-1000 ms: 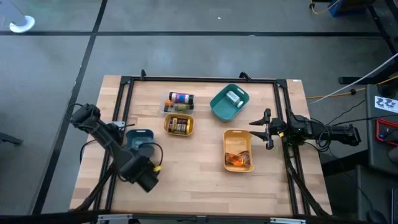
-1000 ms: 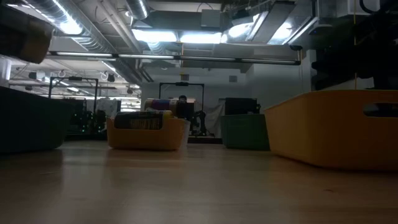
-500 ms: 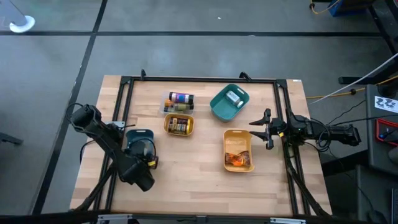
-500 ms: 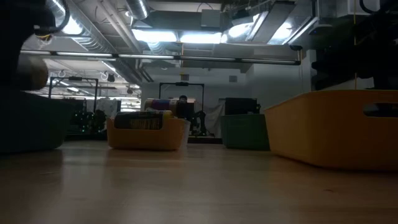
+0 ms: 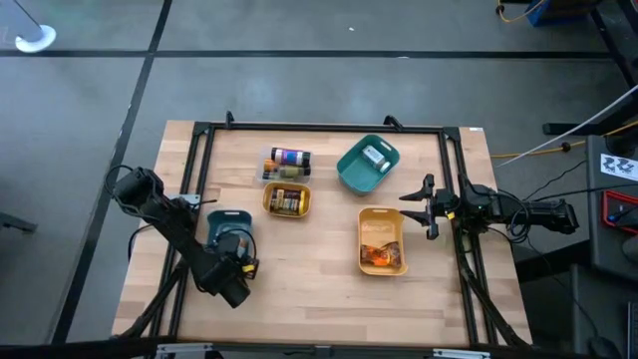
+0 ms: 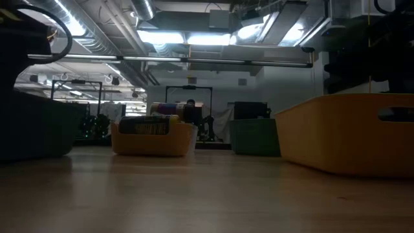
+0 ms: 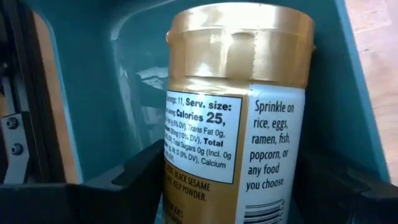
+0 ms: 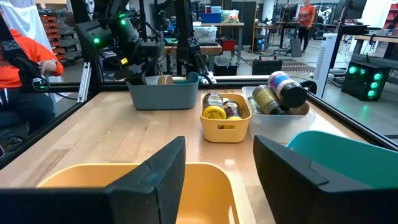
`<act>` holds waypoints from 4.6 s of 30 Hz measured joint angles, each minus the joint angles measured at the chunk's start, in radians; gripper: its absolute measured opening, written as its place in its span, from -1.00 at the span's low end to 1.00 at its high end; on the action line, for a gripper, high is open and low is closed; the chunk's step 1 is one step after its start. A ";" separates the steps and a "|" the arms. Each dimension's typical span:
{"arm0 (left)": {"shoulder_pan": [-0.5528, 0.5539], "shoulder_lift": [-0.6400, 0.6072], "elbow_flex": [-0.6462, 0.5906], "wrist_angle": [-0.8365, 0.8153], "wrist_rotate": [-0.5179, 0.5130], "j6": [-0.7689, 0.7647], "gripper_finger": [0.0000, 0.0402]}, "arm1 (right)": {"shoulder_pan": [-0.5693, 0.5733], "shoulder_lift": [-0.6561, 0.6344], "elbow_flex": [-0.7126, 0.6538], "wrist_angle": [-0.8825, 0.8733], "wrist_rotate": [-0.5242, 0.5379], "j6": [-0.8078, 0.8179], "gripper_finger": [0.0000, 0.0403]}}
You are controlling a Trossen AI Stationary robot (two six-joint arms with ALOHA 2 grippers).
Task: Sort spices by type
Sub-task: Put the gold seasoning bottle into the blue bin, then return to Home Position
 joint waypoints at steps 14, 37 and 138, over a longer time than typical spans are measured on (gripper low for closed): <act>0.000 0.000 0.000 0.007 0.000 -0.003 0.38 | 0.000 0.000 0.000 0.000 0.000 0.000 -0.06; -0.001 -0.032 0.002 -0.014 -0.168 0.106 0.85 | 0.000 0.000 0.000 0.000 0.000 0.000 -0.06; 0.574 -1.612 -1.038 1.265 -0.330 2.163 0.94 | 0.000 0.000 0.001 -0.003 -0.008 0.000 -0.06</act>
